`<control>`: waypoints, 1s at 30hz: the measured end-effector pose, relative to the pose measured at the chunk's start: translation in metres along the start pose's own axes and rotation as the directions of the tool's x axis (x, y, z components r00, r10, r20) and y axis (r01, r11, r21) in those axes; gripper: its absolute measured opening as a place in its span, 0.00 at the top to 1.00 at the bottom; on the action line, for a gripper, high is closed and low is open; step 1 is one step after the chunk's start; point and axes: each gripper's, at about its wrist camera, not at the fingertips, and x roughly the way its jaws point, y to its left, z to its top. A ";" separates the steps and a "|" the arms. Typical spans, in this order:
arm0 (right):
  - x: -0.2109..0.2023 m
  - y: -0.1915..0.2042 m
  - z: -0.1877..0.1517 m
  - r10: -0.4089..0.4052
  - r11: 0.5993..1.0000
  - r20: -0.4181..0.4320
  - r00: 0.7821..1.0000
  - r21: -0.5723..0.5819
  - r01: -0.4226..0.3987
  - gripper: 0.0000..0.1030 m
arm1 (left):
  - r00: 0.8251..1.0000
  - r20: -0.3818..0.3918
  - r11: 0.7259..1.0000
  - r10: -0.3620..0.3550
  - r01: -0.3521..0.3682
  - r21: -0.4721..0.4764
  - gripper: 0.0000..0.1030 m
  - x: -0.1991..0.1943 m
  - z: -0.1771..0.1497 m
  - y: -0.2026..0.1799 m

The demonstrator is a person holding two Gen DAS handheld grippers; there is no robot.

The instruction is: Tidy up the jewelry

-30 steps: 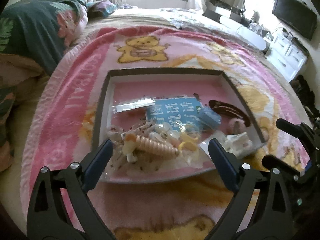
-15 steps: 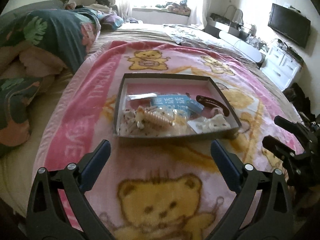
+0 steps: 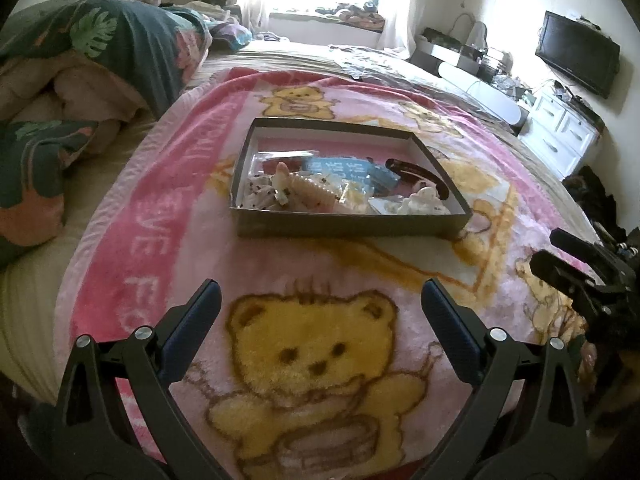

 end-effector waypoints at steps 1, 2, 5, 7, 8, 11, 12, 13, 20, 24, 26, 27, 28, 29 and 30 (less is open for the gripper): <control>-0.001 0.000 -0.001 0.001 1.000 0.000 1.000 0.002 -0.001 0.04 | 1.000 0.000 1.000 0.000 0.000 0.001 0.09 0.001 0.000 -0.001; -0.001 0.000 -0.001 0.001 1.000 0.001 1.000 0.004 -0.001 0.04 | 1.000 0.002 1.000 0.004 -0.004 0.000 0.09 0.000 0.000 -0.001; -0.003 0.000 0.000 0.004 1.000 0.003 1.000 0.008 -0.004 0.04 | 1.000 0.008 1.000 0.009 -0.009 -0.003 0.09 -0.003 -0.001 0.000; -0.004 0.001 0.000 0.007 1.000 0.006 1.000 0.010 -0.007 0.04 | 1.000 0.009 1.000 0.009 -0.009 -0.004 0.09 -0.004 -0.001 0.000; -0.004 0.001 0.001 0.009 1.000 0.006 1.000 0.011 -0.009 0.04 | 1.000 0.009 1.000 0.008 -0.008 -0.003 0.09 -0.004 0.000 0.000; -0.005 0.001 0.001 0.010 1.000 0.005 1.000 0.010 -0.010 0.04 | 1.000 0.009 1.000 0.008 -0.008 -0.004 0.09 -0.004 0.000 0.000; -0.005 0.001 0.001 0.010 1.000 0.004 1.000 0.010 -0.010 0.04 | 1.000 0.011 1.000 0.008 -0.008 -0.006 0.09 -0.004 0.000 0.000; -0.005 0.001 0.001 0.011 1.000 0.002 1.000 0.008 -0.011 0.04 | 1.000 0.012 1.000 0.011 -0.011 -0.004 0.09 -0.004 0.000 0.000; -0.005 0.004 0.001 0.013 1.000 -0.002 1.000 0.007 -0.013 0.04 | 1.000 0.013 1.000 0.012 -0.012 -0.002 0.09 -0.008 0.002 -0.001; -0.005 0.003 0.001 0.010 1.000 0.000 1.000 0.006 -0.010 0.04 | 1.000 0.010 1.000 0.013 -0.013 0.003 0.09 -0.008 0.002 -0.001; -0.006 0.004 0.002 0.008 1.000 0.005 1.000 0.011 -0.008 0.04 | 1.000 0.010 1.000 0.012 -0.012 0.002 0.09 -0.009 0.003 0.000; -0.006 0.003 0.003 0.008 1.000 0.006 1.000 0.015 -0.008 0.04 | 1.000 0.011 1.000 0.012 -0.012 0.002 0.09 -0.008 0.002 -0.001; -0.006 0.003 0.003 0.009 1.000 0.007 1.000 0.018 -0.009 0.04 | 1.000 0.011 1.000 0.014 -0.014 0.001 0.09 -0.009 0.002 -0.001; -0.006 0.003 0.003 0.008 1.000 0.006 1.000 0.020 -0.009 0.04 | 1.000 0.011 1.000 0.014 -0.014 0.000 0.09 -0.009 0.002 -0.001; -0.006 0.001 0.003 0.008 1.000 0.007 1.000 0.022 -0.008 0.04 | 1.000 0.009 1.000 0.013 -0.013 0.000 0.09 -0.009 0.002 -0.001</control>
